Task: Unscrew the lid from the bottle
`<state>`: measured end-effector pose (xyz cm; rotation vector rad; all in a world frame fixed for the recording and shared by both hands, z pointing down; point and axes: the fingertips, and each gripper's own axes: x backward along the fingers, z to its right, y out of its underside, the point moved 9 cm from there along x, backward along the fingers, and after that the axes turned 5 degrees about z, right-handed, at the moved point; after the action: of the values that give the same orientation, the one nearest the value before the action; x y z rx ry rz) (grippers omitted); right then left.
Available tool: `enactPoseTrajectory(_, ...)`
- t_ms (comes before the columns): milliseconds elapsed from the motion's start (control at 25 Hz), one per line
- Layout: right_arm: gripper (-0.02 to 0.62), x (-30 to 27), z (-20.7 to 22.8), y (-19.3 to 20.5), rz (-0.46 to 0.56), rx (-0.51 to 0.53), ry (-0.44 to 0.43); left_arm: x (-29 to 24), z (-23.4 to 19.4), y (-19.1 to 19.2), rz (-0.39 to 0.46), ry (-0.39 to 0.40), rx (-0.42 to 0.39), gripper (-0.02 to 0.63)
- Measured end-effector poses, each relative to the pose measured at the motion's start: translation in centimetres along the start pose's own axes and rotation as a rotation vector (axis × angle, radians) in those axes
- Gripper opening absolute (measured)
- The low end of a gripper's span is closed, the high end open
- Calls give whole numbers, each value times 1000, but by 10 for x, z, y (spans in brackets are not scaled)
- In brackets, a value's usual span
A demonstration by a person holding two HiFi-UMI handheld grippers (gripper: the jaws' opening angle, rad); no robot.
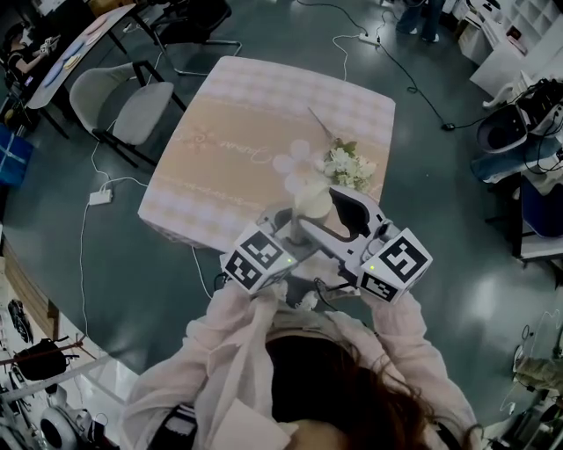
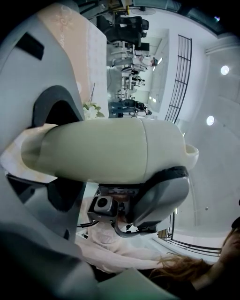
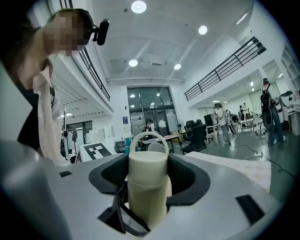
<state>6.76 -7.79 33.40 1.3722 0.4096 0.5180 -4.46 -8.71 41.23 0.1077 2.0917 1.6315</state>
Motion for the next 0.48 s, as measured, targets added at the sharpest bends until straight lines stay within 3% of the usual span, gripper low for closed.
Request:
enactPoseTrajectory(120, 275, 2, -2, 0, -2, 20, -52, 0, 2, 0, -11, 48, -18, 316)
enactPoseTrajectory(240, 275, 5, -5, -1, 12, 55, -156, 1, 7, -3, -7, 120, -61, 316)
enactPoseTrajectory(480, 276, 18, 0, -1, 69, 29, -360, 4, 17, -6, -19, 259, -142, 316)
